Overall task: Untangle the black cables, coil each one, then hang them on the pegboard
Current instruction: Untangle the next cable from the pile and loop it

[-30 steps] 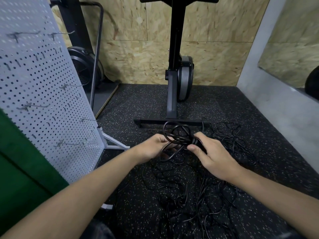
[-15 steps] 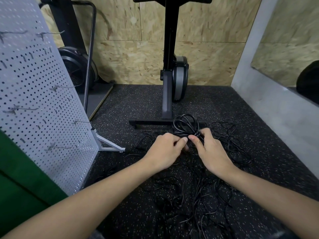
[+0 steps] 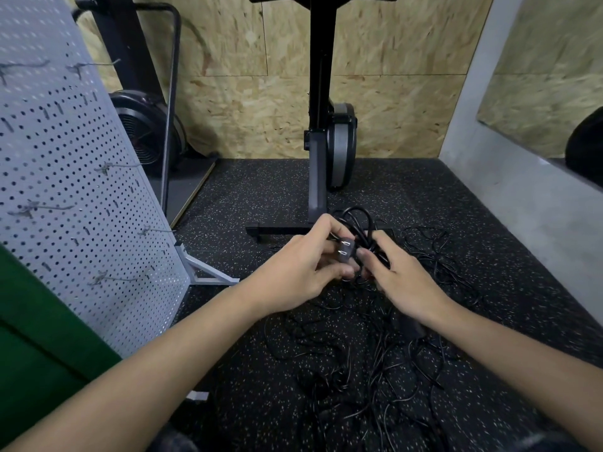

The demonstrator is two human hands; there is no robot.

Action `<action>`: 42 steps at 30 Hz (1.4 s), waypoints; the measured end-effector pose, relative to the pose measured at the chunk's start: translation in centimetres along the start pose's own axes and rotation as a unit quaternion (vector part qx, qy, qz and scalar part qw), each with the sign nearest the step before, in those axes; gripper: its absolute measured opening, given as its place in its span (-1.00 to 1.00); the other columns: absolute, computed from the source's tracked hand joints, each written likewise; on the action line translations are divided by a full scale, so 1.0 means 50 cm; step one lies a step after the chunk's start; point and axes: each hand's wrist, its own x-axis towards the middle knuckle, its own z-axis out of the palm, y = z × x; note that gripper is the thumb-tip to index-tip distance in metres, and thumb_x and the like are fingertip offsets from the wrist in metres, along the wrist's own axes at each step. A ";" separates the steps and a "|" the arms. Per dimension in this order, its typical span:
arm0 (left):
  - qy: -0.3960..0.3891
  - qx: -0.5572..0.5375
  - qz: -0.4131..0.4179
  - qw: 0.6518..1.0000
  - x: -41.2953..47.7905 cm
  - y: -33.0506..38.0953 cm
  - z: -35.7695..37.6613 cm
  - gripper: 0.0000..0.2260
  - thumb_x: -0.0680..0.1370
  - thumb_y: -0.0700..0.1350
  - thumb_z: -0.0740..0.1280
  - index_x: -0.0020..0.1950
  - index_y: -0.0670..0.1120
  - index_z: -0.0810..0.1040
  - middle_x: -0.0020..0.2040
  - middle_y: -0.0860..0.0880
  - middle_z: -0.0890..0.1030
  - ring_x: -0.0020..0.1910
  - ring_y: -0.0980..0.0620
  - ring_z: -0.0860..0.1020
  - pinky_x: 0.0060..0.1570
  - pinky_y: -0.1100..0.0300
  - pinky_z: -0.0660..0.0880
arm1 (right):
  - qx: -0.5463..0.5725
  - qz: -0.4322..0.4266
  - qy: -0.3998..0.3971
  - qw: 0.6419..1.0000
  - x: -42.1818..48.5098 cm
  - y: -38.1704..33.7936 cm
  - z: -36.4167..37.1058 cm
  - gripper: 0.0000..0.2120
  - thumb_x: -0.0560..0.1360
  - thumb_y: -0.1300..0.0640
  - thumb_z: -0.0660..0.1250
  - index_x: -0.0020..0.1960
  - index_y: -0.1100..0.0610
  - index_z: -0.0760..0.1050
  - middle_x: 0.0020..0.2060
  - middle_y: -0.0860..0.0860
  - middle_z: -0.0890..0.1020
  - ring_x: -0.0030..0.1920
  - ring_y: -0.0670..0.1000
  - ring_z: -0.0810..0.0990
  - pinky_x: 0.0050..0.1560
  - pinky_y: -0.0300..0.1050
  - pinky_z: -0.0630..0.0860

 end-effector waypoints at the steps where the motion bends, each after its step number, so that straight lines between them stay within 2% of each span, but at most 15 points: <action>1: 0.002 -0.003 0.005 1.000 0.003 -0.001 0.000 -0.76 0.66 -0.19 0.37 0.25 -0.16 0.38 0.00 -0.02 0.75 -0.01 0.12 0.72 0.06 0.08 0.65 | 0.002 0.004 -0.007 1.000 0.001 0.001 0.001 -0.78 0.64 -0.30 0.14 0.20 -0.26 0.40 -0.26 -0.08 0.64 -0.32 -0.09 0.56 -0.23 -0.04 0.50; 3: 0.023 0.000 0.006 1.000 0.007 0.000 0.002 -0.77 0.63 -0.16 0.42 0.22 -0.16 0.46 -0.06 -0.02 0.75 -0.09 0.11 0.72 -0.07 0.12 0.66 | 0.011 0.011 -0.028 0.999 -0.002 -0.002 0.006 -0.67 0.56 -0.39 0.13 0.21 -0.27 0.43 -0.12 -0.11 0.58 -0.21 -0.08 0.59 -0.16 0.02 0.58; 5: 0.074 0.033 0.017 0.997 0.012 -0.004 0.001 -0.75 0.53 -0.05 0.54 0.12 -0.09 0.58 -0.12 0.04 0.72 -0.14 0.13 0.68 -0.14 0.23 0.61 | 0.031 0.010 -0.045 0.998 -0.007 -0.007 0.013 -0.65 0.58 -0.35 0.17 0.26 -0.24 0.47 -0.01 -0.13 0.56 -0.16 -0.05 0.62 -0.16 0.04 0.64; 7: 0.123 0.068 0.024 0.990 0.014 -0.009 -0.002 -0.73 0.44 0.04 0.60 0.03 -0.03 0.65 -0.12 0.10 0.69 -0.12 0.15 0.65 -0.12 0.29 0.56 | 0.085 0.013 -0.042 0.995 -0.004 -0.007 0.017 -0.76 0.63 -0.24 0.24 0.26 -0.27 0.50 0.02 -0.12 0.64 -0.13 -0.04 0.68 -0.17 -0.05 0.66; 9: 0.138 0.058 0.012 0.989 0.016 -0.015 -0.003 -0.73 0.43 0.06 0.61 0.03 -0.01 0.68 -0.10 0.12 0.71 -0.07 0.18 0.67 -0.03 0.23 0.61 | 0.142 0.029 -0.025 0.989 0.001 -0.008 0.014 -0.87 0.67 -0.12 0.29 0.19 -0.28 0.53 0.01 -0.13 0.71 -0.06 -0.08 0.70 -0.05 -0.01 0.67; 12: 0.125 0.045 0.000 0.991 0.014 -0.017 0.008 -0.76 0.48 0.01 0.59 0.08 -0.03 0.70 -0.06 0.13 0.74 -0.03 0.23 0.68 0.06 0.24 0.59 | 0.161 0.048 -0.015 0.986 0.002 -0.017 0.009 -0.88 0.68 -0.06 0.29 0.19 -0.20 0.55 -0.07 -0.09 0.75 -0.02 -0.08 0.72 0.09 0.11 0.68; 16: 0.129 0.071 0.007 0.989 0.018 -0.012 0.011 -0.80 0.57 0.06 0.50 0.09 -0.03 0.73 -0.03 0.13 0.73 -0.02 0.22 0.66 0.01 0.27 0.56 | 0.119 0.022 -0.012 0.993 -0.009 -0.025 0.009 -0.82 0.66 -0.18 0.25 0.23 -0.24 0.53 -0.06 -0.09 0.75 -0.08 -0.01 0.76 -0.05 0.15 0.72; 21: 0.105 0.092 -0.025 0.990 0.024 -0.027 0.015 -0.82 0.61 0.08 0.44 0.01 -0.02 0.71 -0.10 0.10 0.69 -0.09 0.14 0.63 -0.06 0.19 0.52 | 0.059 -0.010 0.049 0.997 -0.004 -0.026 0.024 -0.86 0.68 -0.05 0.28 0.14 -0.12 0.61 0.07 -0.17 0.62 0.08 -0.17 0.61 0.11 -0.11 0.55; 25: 0.083 0.109 -0.046 0.990 0.030 -0.022 0.024 -0.82 0.63 0.05 0.42 0.01 -0.05 0.69 -0.06 0.10 0.63 -0.07 0.12 0.59 -0.08 0.24 0.45 | 0.067 -0.011 0.083 0.994 -0.001 -0.025 0.025 -0.77 0.65 -0.11 0.28 0.02 -0.01 0.62 -0.11 -0.03 0.71 -0.05 0.08 0.68 0.04 0.25 0.60; 27: 0.074 0.129 -0.060 0.987 0.034 -0.014 0.028 -0.80 0.65 0.05 0.39 -0.02 -0.06 0.63 -0.06 0.09 0.56 -0.11 0.15 0.53 -0.16 0.32 0.37 | 0.095 -0.019 0.098 0.990 0.001 -0.025 0.026 -0.77 0.60 -0.15 0.26 0.02 -0.03 0.59 -0.12 -0.01 0.72 -0.05 0.12 0.69 0.05 0.33 0.60; 30: 0.070 0.146 -0.071 0.984 0.039 -0.001 0.032 -0.80 0.67 0.04 0.35 -0.09 -0.01 0.50 -0.11 0.08 0.46 -0.14 0.16 0.45 -0.19 0.40 0.30 | 0.106 -0.037 0.098 0.989 -0.001 -0.029 0.024 -0.92 0.66 0.01 0.30 0.03 -0.07 0.57 -0.15 0.02 0.71 -0.10 0.21 0.68 -0.01 0.37 0.59; 33: 0.057 0.148 -0.084 0.984 0.045 0.005 0.031 -0.79 0.67 0.04 0.35 -0.05 -0.07 0.57 -0.03 -0.01 0.49 -0.04 0.03 0.50 -0.14 0.30 0.29 | 0.105 -0.044 0.097 0.989 -0.007 -0.034 0.021 -0.88 0.68 0.11 0.31 0.02 -0.08 0.57 -0.21 0.02 0.70 -0.14 0.25 0.66 -0.08 0.35 0.59; 35: 0.039 0.148 -0.093 0.984 0.045 0.005 0.032 -0.77 0.67 0.05 0.35 0.03 -0.11 0.64 0.06 -0.04 0.48 0.05 0.00 0.50 0.01 0.24 0.33 | 0.107 -0.038 0.092 0.989 -0.007 -0.036 0.021 -0.86 0.69 0.17 0.28 0.02 -0.04 0.55 -0.22 0.01 0.69 -0.14 0.23 0.65 -0.07 0.35 0.58; 39: 0.010 0.150 -0.094 0.984 0.042 0.015 0.014 -0.77 0.66 0.08 0.36 0.07 -0.07 0.65 0.08 -0.01 0.45 0.05 0.05 0.49 0.05 0.24 0.35 | 0.130 -0.035 0.076 0.988 -0.001 -0.040 0.020 -0.84 0.69 0.15 0.26 0.08 -0.09 0.54 -0.05 -0.03 0.70 0.00 0.11 0.68 0.10 0.36 0.58; 42: -0.020 0.153 -0.099 0.983 0.042 0.011 -0.014 -0.65 0.64 0.15 0.37 -0.02 -0.15 0.68 0.03 -0.13 0.58 -0.01 -0.07 0.58 0.08 0.06 0.50 | 0.154 -0.037 0.054 0.986 -0.004 -0.046 0.022 -0.84 0.70 0.16 0.26 0.09 -0.08 0.55 0.02 -0.06 0.69 0.12 0.02 0.66 0.21 0.32 0.56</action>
